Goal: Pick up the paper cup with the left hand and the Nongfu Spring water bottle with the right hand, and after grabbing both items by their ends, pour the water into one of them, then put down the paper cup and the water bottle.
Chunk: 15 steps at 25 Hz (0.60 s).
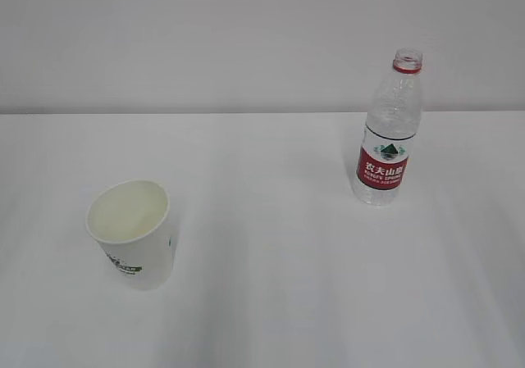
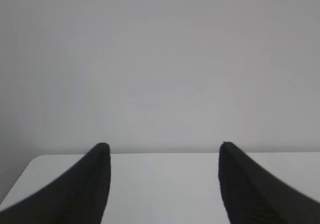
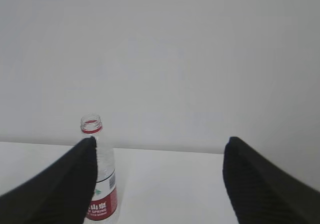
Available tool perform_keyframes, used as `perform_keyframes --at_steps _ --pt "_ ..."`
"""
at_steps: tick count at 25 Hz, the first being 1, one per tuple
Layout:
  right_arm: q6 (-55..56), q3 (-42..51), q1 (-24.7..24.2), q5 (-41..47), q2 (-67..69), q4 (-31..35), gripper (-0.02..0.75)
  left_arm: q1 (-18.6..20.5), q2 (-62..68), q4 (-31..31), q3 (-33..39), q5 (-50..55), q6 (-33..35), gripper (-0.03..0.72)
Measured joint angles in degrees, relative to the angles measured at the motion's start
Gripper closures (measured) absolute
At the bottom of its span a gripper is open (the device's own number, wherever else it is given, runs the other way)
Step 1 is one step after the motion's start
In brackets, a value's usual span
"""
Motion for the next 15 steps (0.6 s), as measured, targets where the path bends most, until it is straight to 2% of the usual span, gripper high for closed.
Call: perform_keyframes --at_steps 15 --pt "-0.79 0.0 0.0 -19.23 16.77 -2.43 0.149 0.0 15.58 1.67 0.0 -18.18 0.13 0.198"
